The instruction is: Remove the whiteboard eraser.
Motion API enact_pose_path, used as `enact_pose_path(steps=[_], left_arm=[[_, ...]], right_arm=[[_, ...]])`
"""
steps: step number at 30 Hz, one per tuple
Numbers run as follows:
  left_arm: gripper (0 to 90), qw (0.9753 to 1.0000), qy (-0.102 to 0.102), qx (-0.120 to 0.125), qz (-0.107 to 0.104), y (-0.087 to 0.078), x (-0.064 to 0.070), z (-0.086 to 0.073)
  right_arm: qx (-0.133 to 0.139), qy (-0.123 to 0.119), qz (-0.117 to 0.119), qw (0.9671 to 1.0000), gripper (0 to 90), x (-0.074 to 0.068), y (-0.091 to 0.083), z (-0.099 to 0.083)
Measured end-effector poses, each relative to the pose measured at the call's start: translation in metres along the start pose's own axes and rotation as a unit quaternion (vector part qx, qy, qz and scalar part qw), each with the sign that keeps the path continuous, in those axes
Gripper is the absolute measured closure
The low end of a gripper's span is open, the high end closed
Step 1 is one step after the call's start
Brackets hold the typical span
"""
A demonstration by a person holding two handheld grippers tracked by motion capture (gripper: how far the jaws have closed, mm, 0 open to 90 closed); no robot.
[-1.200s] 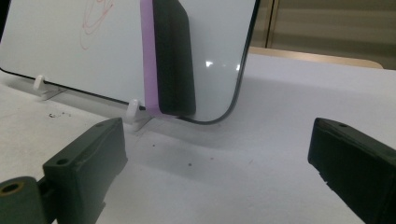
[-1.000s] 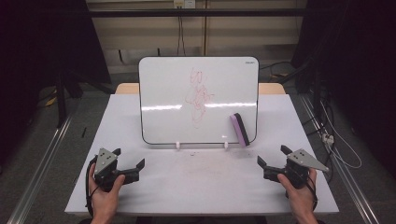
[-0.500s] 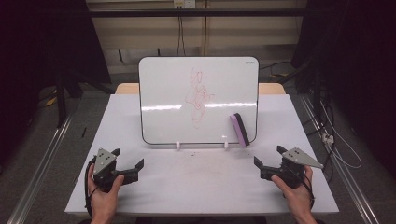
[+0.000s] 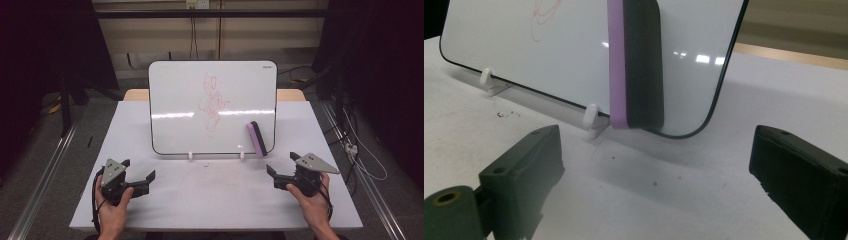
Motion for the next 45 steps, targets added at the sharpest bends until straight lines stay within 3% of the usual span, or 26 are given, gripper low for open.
enact_pose_path(steps=[8,16,20,25,29,35,45], left_arm=[[3.8,1.0,0.005,0.0,-0.004,0.0,0.0,0.0],[3.8,0.9999,0.009,-0.001,-0.008,0.0,0.001,0.0],[3.8,0.9999,0.009,-0.007,-0.009,0.001,0.0,0.0],[3.8,0.9999,0.009,-0.007,-0.01,0.002,0.001,0.0],[3.8,0.9998,0.013,-0.007,-0.011,0.002,0.001,0.0],[3.8,0.9998,0.011,-0.01,-0.012,0.002,0.001,-0.001],[3.8,0.9998,0.01,-0.013,-0.012,0.003,0.002,-0.001]], right_arm=[[0.004,-0.016,-0.005,0.9998,6.3,0.001,0.005,0.023],[-0.01,-0.037,-0.011,0.9992,6.1,-0.003,0.021,0.039],[-0.001,-0.044,-0.019,0.9988,6.7,-0.003,0.029,0.052],[0.006,-0.054,-0.013,0.9984,6.3,-0.006,0.038,0.066],[-0.002,-0.055,-0.005,0.9985,7.0,-0.011,0.043,0.063],[-0.018,-0.076,0.0,0.997,7.0,-0.017,0.049,0.054],[-0.029,-0.105,-0.021,0.9938,17.0,-0.025,0.055,0.047]])
Point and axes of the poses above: each handheld gripper's, and its own axes: y roughly forward along the jaws, z roughly out of its top, x roughly to its right, the point moved 2 cm from there along y, roughly forward along the jaws
